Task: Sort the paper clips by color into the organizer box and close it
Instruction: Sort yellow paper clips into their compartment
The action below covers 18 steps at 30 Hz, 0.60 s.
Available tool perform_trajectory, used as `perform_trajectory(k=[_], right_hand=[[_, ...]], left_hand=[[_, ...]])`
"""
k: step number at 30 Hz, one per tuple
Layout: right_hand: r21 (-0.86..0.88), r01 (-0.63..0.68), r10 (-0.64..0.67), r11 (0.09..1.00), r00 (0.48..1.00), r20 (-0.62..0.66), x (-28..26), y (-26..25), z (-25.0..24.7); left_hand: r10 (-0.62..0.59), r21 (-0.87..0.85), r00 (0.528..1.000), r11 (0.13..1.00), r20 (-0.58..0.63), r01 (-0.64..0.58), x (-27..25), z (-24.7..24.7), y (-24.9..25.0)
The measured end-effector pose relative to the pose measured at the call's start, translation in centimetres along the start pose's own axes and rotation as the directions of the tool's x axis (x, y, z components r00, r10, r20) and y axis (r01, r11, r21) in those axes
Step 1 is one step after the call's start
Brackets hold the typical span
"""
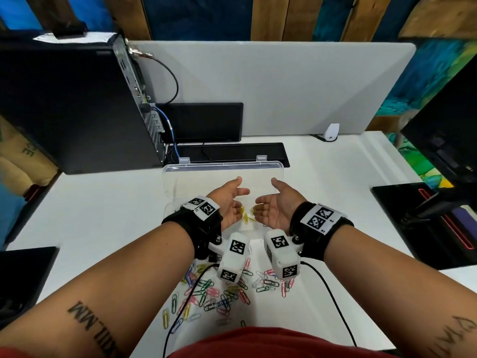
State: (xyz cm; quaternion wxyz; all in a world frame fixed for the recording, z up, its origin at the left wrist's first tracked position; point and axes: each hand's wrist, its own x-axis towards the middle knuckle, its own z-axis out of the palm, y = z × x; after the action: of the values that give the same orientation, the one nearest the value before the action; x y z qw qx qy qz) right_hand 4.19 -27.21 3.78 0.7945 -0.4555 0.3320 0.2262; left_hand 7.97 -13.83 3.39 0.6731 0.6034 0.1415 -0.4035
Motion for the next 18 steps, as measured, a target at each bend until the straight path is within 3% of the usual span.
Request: perform_trajectory(k=[6, 9, 11, 13, 15, 16, 18], right_hand=[[-0.168, 0.058, -0.056, 0.984, 0.998, 0.016, -0.5, 0.7, -0.7], [-0.329, 0.136, -0.138, 0.935, 0.990, 0.017, -1.2, 0.8, -1.7], [-0.469, 0.177, -0.185, 0.865, 0.982, 0.030, -1.7, 0.5, -2.6], [-0.648, 0.196, -0.220, 0.736, 0.974, 0.045, -2.2, 0.4, -3.5], [-0.813, 0.171, -0.233, 0.557, 0.971, 0.044, -2.6, 0.9, -4.3], [-0.872, 0.150, -0.227, 0.466, 0.973, 0.046, -2.6, 1.4, -4.7], [-0.955, 0.119, -0.195, 0.272, 0.978, 0.067, -2.3, 2.5, -5.2]], left_hand=[[0.045, 0.088, 0.999, 0.995, 0.028, -0.047, 0.2, 0.1, -0.4], [0.187, 0.350, 0.981, 0.917, 0.050, -0.193, -0.3, 0.0, -1.1], [0.281, 0.651, 0.951, 0.699, 0.128, -0.294, -0.9, -0.7, -1.8], [0.286, 0.888, 0.927, 0.320, 0.242, -0.330, -1.5, -1.4, -2.4], [0.231, 0.939, 0.912, -0.018, 0.339, -0.344, -1.8, -1.4, -3.2], [0.205, 0.929, 0.906, -0.113, 0.370, -0.353, -1.9, -1.2, -3.6], [0.147, 0.912, 0.911, -0.213, 0.386, -0.352, -1.7, -1.0, -4.7]])
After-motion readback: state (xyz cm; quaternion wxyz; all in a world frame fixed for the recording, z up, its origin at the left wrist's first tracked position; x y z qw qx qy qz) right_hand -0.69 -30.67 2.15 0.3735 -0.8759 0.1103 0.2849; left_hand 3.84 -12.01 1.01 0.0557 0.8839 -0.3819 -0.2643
